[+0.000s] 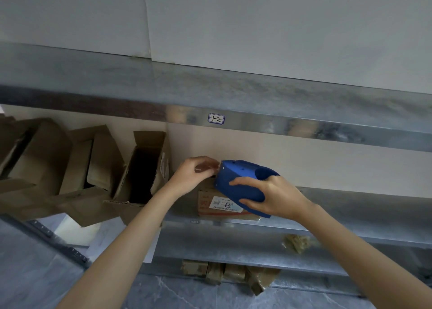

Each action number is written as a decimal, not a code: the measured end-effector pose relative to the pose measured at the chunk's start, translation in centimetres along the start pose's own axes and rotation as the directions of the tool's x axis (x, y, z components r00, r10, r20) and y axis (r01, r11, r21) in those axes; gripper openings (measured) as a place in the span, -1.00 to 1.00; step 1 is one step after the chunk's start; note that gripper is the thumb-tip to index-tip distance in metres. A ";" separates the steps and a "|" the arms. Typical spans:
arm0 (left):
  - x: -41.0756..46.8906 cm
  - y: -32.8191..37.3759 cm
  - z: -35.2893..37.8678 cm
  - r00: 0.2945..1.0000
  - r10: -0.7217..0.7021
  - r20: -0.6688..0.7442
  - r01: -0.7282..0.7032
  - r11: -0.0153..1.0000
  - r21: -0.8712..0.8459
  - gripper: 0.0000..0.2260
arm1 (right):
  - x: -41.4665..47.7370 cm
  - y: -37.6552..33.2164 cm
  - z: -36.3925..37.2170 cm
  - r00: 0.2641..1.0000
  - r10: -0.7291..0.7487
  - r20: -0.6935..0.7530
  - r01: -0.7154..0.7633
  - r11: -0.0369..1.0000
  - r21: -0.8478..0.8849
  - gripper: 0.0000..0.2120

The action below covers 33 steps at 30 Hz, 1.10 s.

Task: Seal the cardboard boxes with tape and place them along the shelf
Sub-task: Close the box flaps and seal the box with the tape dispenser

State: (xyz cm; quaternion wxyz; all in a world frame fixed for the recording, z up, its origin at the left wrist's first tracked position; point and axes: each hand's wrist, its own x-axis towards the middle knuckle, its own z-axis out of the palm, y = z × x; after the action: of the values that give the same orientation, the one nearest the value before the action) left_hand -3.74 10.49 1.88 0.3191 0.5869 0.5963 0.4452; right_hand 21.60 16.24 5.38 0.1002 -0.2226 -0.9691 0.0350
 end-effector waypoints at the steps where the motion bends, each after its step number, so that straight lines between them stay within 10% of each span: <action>1: -0.1 0.1 0.0 0.999 -0.007 0.042 0.007 1.000 0.001 -0.79 | -0.2 -0.1 -0.2 1.000 -0.006 0.010 0.006 1.000 -0.004 -0.58; 33: 0.0 0.8 1.0 0.963 -0.123 0.242 0.149 0.984 -0.093 -0.63 | -1.9 -2.0 -1.6 0.995 -0.092 -0.050 0.096 0.991 0.092 -0.62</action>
State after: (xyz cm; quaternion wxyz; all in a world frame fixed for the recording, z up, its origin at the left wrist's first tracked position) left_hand -2.47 10.59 2.17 0.4492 0.5745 0.5678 0.3818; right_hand 22.75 13.61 6.80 0.1344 -0.1726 -0.9732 0.0708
